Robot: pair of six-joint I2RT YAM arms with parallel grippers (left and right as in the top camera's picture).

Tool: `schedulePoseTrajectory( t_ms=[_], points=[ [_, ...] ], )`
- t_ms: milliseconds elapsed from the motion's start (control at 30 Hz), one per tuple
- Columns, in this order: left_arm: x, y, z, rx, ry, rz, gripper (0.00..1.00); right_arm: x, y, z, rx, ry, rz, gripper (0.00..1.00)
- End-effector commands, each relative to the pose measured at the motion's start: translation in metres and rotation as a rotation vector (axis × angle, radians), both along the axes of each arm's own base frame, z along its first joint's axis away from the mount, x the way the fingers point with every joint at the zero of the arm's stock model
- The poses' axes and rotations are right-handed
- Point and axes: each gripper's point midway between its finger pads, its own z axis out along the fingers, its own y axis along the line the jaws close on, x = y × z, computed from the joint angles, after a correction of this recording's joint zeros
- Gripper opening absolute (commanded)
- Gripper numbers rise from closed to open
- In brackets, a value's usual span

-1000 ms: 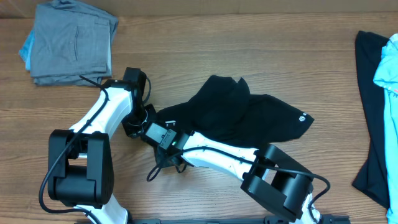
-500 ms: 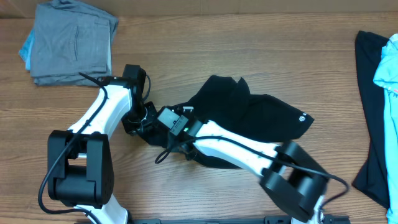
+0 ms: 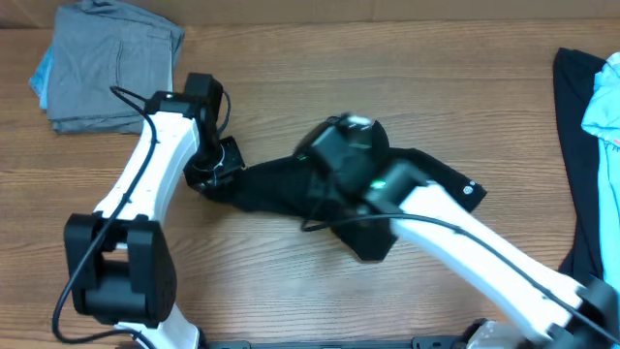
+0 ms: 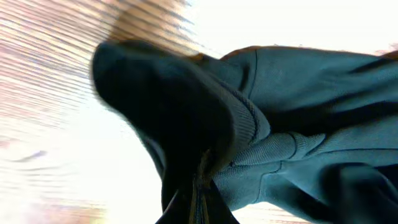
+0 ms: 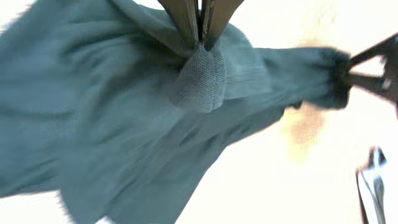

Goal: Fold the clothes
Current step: 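Lift the black shirt high with both grippers and shake it out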

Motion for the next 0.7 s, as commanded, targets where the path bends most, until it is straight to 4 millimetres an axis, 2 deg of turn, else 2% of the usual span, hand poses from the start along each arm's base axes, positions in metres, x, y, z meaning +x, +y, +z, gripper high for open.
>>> schedulePoseTrajectory(
  t_ms=[0,167,367,500,667],
  points=[
    [0.013,0.010,0.064,0.049,-0.195,-0.014,0.04,0.014,-0.047,0.058,0.015,-0.146,-0.093,0.04],
    [0.005,0.013,0.147,0.035,-0.418,-0.004,0.04,0.015,-0.122,0.135,0.046,-0.284,-0.208,0.04],
    [-0.023,0.016,0.229,0.009,-0.645,0.006,0.04,-0.006,-0.187,0.208,0.039,-0.419,-0.315,0.04],
    [-0.048,0.023,0.267,0.020,-0.741,0.018,0.04,-0.023,-0.214,0.251,0.052,-0.506,-0.373,0.04],
    [-0.082,0.035,0.310,0.051,-0.853,0.044,0.04,-0.050,-0.234,0.303,0.073,-0.628,-0.412,0.04]
  ],
)
